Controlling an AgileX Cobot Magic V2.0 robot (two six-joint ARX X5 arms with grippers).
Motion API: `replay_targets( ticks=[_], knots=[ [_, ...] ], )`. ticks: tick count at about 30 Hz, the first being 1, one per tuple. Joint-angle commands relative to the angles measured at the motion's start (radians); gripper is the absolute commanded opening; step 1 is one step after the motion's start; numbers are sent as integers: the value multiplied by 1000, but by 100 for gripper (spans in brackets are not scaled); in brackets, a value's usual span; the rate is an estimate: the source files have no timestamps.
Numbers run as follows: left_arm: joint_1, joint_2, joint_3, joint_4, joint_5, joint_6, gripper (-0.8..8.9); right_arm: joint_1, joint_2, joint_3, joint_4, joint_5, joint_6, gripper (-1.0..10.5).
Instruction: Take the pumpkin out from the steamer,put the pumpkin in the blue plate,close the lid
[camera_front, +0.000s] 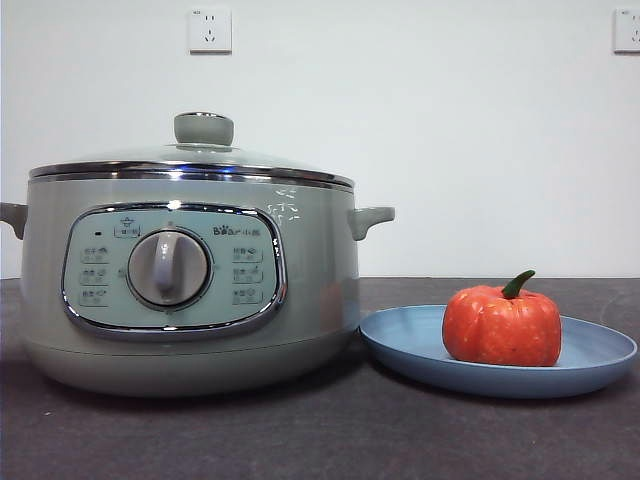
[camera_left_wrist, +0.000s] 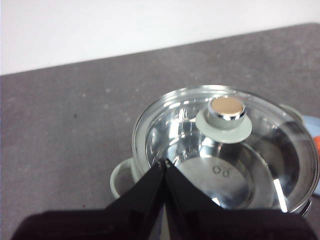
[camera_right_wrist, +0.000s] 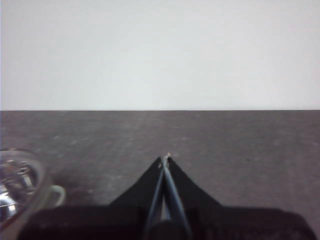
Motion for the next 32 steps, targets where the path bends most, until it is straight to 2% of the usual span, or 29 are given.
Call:
replay_targets(
  ticks=[1, 5, 8, 10, 14, 18, 21, 26, 32],
  knots=[
    [-1, -4, -8, -8, -3, -12, -3, 2, -1, -8, -5, 30, 6, -11],
    [-3, -6, -8, -23, 1, -11, -3, 2, -1, -8, -26, 33, 6, -11],
    [21, -61, -8, -40, -38, 63, -3, 2, -1, -8, -45, 30, 6, -11],
    [58, -117, -10, -25, -19, 101, -3, 2, -1, -8, -56, 27, 6, -11],
    [187, -244, -84, 172, 5, 103, -3, 2, -1, -8, -70, 34, 6, -11],
    [323, -337, -275, 456, 8, 119, -3, 2, -1, -8, -94, 28, 6, -11],
    [390, -370, -414, 557, 102, 131, -3, 2, -1, -8, -111, 30, 6, -11],
    [462, -399, -573, 577, 235, 125, -3, 2, -1, -8, -132, 30, 6, -11],
    [486, -399, -664, 570, 283, 119, -3, 2, -1, -8, -156, 31, 6, -11]
  ],
)
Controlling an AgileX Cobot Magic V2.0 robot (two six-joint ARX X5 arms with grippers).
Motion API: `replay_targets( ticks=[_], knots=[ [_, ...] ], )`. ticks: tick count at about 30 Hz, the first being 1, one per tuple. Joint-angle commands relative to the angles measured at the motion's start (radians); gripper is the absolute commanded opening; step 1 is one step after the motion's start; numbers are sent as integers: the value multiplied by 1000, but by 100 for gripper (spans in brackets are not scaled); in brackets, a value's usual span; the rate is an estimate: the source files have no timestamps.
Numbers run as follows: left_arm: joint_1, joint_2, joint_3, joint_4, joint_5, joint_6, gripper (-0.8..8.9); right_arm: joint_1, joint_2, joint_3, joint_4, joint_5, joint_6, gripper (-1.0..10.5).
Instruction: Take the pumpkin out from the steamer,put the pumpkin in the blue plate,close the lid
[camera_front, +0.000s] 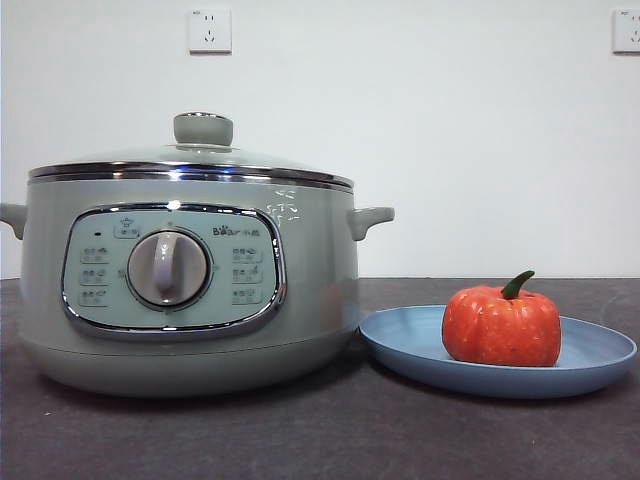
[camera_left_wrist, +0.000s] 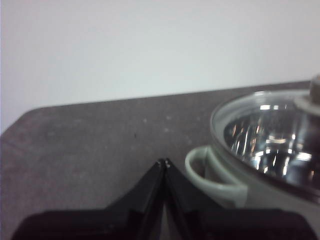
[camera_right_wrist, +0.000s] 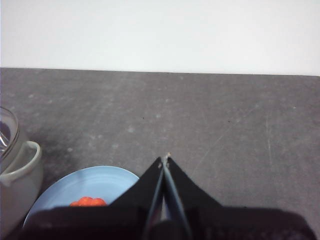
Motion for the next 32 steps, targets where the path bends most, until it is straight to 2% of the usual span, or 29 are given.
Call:
replay_targets(
  ticks=[1, 7, 11, 13, 16, 32],
  knots=[
    [5, -5, -32, 0, 10, 3, -3, 2, -1, -8, 3, 3, 6, -11],
    [5, -6, -63, -53, 10, 2, -3, 2, -1, -8, 0, 3, 6, -11],
    [6, -27, -106, -51, 10, -45, -3, 2, -1, -8, 0, 3, 6, -11],
    [7, -53, -110, -99, 11, -66, -3, 2, -1, -8, 0, 3, 6, -11],
    [10, -74, -110, -144, 11, -65, -3, 2, -1, -8, 0, 3, 6, -11],
    [10, -72, -110, -146, 11, -65, -3, 2, -1, -8, -10, 3, 6, -11]
  ],
)
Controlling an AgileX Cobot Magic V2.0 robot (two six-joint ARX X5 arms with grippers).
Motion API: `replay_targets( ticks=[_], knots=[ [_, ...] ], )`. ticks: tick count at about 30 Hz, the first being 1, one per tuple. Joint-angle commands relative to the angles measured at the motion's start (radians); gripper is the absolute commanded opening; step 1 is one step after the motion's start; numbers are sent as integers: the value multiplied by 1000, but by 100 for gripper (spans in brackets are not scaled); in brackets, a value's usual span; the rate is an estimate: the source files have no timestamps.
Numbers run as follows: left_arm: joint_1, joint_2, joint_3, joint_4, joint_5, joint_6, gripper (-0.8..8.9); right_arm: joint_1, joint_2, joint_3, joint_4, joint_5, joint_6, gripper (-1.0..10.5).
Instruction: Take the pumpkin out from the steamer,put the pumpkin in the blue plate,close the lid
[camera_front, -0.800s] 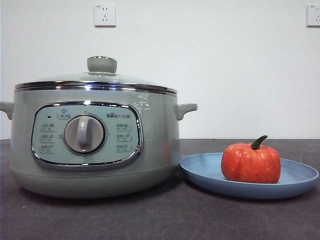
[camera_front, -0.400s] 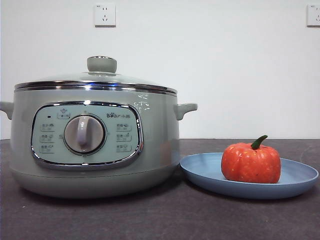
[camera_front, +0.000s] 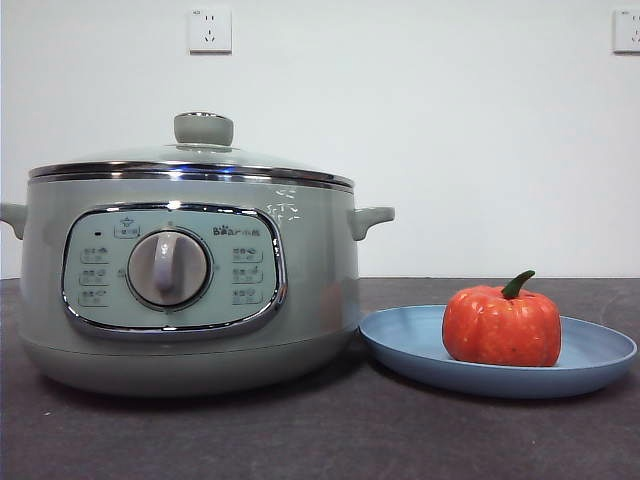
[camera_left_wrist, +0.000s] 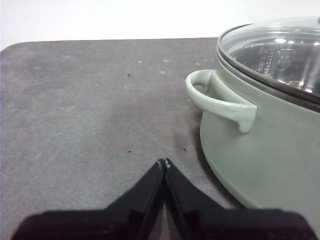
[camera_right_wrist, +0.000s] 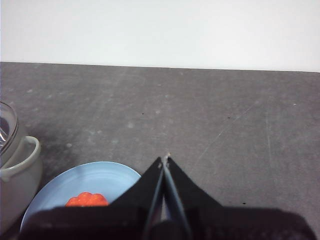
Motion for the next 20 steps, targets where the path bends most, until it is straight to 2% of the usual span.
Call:
replay_targets(
  ticks=[1, 11, 14, 16, 18, 20],
  knots=[
    [3, -1, -16, 3, 5, -10, -3, 2, -1, -8, 4, 3, 6, -11],
    [3, -1, -16, 3, 5, -10, -3, 2, -6, -8, -57, 2, -10, -11],
    [3, -1, -16, 3, 5, -10, -3, -33, -50, -14, -89, 4, -42, -11],
    [3, -1, -16, 3, 5, -10, -3, -86, -82, -43, -40, -5, -68, -11],
    [3, -1, -16, 3, 5, -10, -3, -148, -119, -112, 82, -7, -86, -11],
    [3, -1, -16, 3, 5, -10, -3, -198, -145, -199, 219, -62, -117, -11]
  ],
)
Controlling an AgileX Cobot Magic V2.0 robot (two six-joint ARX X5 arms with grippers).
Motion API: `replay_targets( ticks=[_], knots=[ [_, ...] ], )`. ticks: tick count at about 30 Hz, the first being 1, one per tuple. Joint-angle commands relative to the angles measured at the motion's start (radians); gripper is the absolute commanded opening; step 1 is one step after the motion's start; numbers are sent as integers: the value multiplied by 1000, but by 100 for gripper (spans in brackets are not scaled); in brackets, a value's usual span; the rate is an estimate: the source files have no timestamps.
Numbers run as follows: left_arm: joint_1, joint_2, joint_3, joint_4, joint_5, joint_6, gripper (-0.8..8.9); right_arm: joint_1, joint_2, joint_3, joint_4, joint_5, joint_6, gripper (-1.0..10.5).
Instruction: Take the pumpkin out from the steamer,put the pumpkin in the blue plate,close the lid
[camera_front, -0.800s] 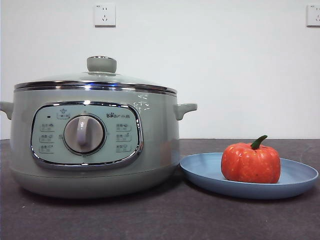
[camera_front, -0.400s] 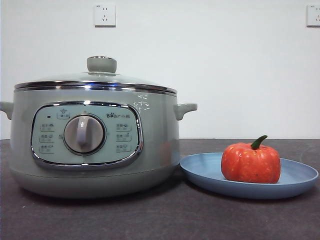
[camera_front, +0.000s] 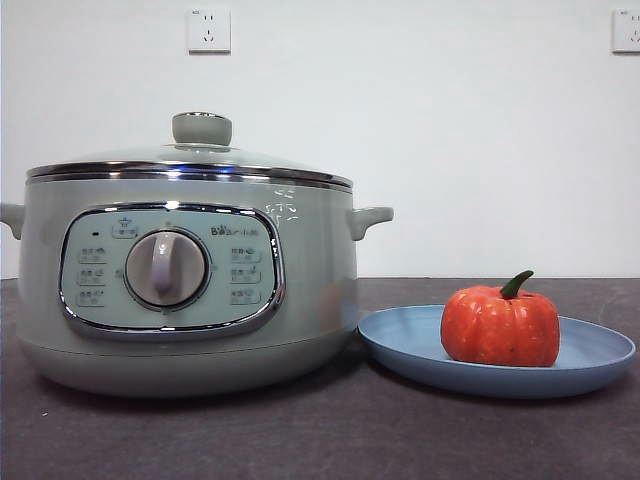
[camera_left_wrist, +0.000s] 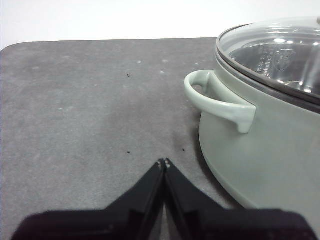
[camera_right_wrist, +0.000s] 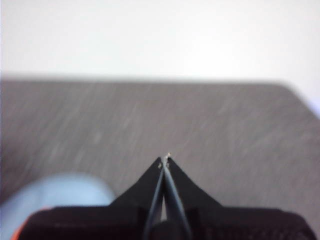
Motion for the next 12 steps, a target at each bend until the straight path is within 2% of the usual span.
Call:
replay_targets(
  ticks=[1, 4, 6, 8, 12],
  knots=[
    [3, -1, -16, 3, 5, -10, -3, -71, -32, -148, 198, -102, -76, -11],
    [3, -1, -16, 3, 5, -10, -3, -136, -59, -272, 339, -281, -135, -11],
    [3, -1, -16, 3, 5, -10, -3, -172, -74, -332, 372, -366, -141, -11],
    [3, -1, -16, 3, 5, -10, -3, -193, -90, -383, 375, -408, -136, -11],
    [3, -1, -16, 3, 5, -10, -3, -208, -127, -462, 374, -407, -116, -11]
  ],
)
